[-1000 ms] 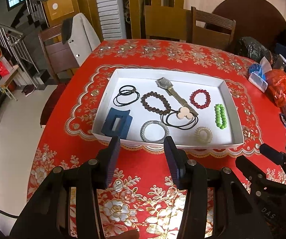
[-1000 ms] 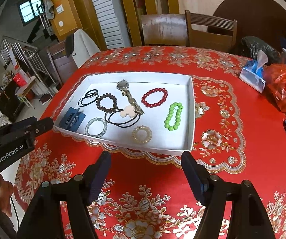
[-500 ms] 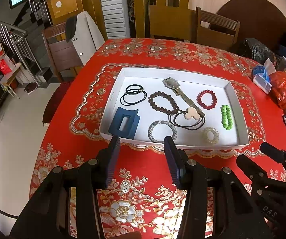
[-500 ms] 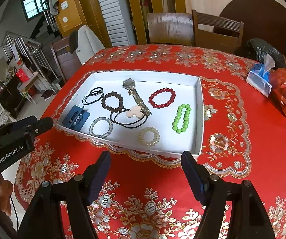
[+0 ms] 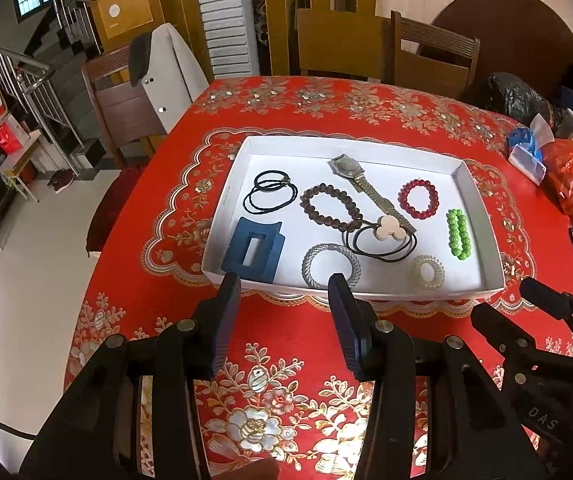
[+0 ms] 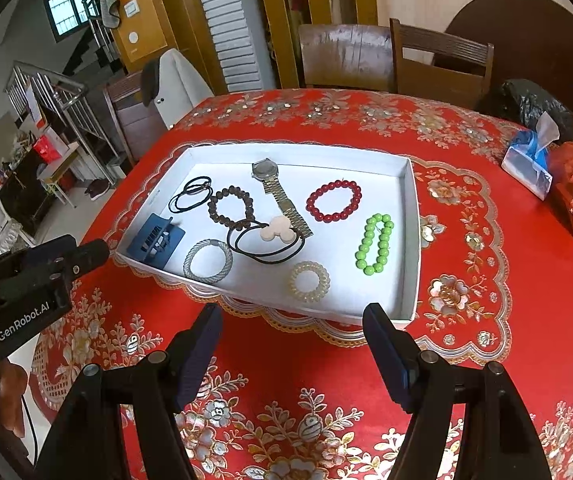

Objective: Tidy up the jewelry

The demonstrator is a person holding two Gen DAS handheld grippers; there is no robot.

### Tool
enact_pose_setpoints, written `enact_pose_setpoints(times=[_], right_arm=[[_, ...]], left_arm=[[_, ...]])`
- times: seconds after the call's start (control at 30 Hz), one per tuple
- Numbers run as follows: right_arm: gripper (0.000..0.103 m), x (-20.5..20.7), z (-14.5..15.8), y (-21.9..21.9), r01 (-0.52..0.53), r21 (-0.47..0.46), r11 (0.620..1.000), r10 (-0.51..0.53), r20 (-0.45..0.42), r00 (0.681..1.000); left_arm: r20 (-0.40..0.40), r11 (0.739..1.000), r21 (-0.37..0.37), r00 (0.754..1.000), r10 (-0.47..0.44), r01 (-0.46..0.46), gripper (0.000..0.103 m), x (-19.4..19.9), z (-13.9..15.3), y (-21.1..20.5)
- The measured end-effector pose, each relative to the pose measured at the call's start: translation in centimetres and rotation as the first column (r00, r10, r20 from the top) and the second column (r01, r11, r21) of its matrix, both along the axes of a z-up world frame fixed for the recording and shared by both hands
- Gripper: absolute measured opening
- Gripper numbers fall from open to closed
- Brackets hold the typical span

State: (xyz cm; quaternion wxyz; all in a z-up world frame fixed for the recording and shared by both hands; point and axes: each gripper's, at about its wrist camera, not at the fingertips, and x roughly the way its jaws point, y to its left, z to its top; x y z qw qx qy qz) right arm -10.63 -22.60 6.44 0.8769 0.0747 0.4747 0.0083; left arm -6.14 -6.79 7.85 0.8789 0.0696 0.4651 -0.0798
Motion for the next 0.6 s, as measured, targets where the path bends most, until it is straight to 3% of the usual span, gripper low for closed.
enact_pose_setpoints(times=[0.6], right_arm=[[0.07, -0.1, -1.5, -1.1, 0.036, 0.025, 0.999, -0.036, -0.008, 0.999]], left_arm=[[0.01, 0.999, -0.018, 0.999, -0.033, 0.033, 0.045, 0.9, -0.8, 0.6]])
